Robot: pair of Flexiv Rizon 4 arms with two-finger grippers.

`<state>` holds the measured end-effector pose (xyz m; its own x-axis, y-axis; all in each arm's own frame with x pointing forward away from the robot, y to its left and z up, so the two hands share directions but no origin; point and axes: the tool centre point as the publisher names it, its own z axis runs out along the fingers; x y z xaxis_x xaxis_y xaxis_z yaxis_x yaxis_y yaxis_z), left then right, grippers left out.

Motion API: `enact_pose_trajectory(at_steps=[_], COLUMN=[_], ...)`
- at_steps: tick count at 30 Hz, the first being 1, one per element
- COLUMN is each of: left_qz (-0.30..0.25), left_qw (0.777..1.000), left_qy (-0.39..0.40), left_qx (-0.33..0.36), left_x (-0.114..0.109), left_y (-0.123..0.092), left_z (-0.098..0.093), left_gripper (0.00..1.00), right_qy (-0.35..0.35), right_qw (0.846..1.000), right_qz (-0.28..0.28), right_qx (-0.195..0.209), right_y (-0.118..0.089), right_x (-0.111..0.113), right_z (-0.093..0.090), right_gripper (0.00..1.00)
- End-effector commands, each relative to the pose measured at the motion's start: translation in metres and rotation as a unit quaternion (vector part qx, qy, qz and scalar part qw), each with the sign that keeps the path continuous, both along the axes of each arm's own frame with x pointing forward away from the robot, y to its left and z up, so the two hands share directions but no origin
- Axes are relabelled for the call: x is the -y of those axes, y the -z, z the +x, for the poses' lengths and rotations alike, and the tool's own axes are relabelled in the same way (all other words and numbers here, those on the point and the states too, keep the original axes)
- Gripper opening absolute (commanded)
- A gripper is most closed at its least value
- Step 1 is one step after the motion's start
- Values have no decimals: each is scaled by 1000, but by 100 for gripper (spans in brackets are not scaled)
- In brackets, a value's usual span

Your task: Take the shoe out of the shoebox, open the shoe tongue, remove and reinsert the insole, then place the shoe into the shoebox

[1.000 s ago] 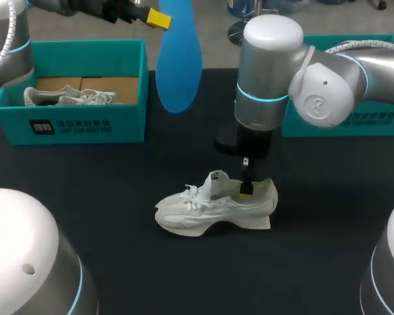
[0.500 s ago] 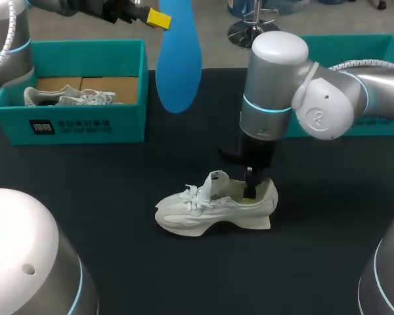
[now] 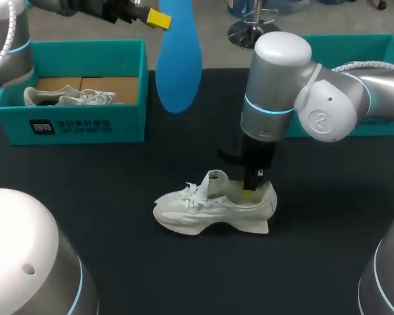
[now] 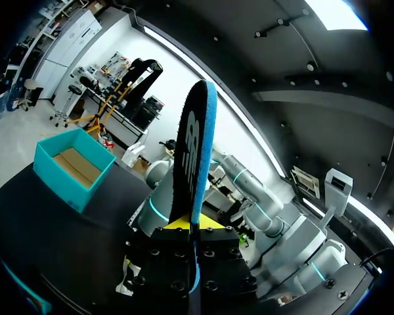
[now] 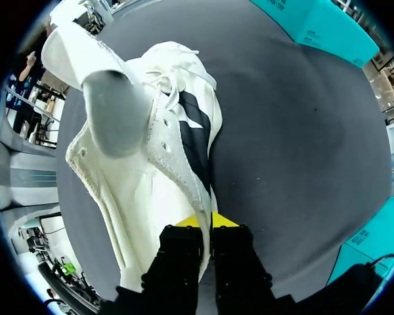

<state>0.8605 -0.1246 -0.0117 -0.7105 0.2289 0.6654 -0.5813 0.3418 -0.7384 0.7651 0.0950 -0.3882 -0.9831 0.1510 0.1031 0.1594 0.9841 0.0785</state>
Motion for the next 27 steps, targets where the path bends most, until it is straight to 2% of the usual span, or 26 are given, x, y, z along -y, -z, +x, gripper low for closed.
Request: enact_pose_trajectory(at_steps=[1, 9, 14, 18, 27], left_qz=[0, 0, 0, 0, 0], left_qw=[1000, 1000, 1000, 1000, 1000], left_qy=[1, 1, 1, 1, 1], left_qx=[0, 0, 0, 0, 0], left_x=[0, 0, 0, 0, 0], left_y=[0, 0, 0, 0, 0], left_z=[1, 1, 1, 1, 1], left_gripper=[0, 0, 0, 0, 0], right_qy=[6, -4, -16, -61, -61], right_qw=[1000, 999, 998, 997, 997], right_qz=[5, 0, -12, -7, -7], right_qx=[14, 46, 53, 45, 45], right_y=[-18, -96, -128, -134, -134], right_x=[5, 17, 23, 21, 21], right_z=[-3, 1, 5, 13, 13], right_gripper=[0, 0, 0, 0, 0])
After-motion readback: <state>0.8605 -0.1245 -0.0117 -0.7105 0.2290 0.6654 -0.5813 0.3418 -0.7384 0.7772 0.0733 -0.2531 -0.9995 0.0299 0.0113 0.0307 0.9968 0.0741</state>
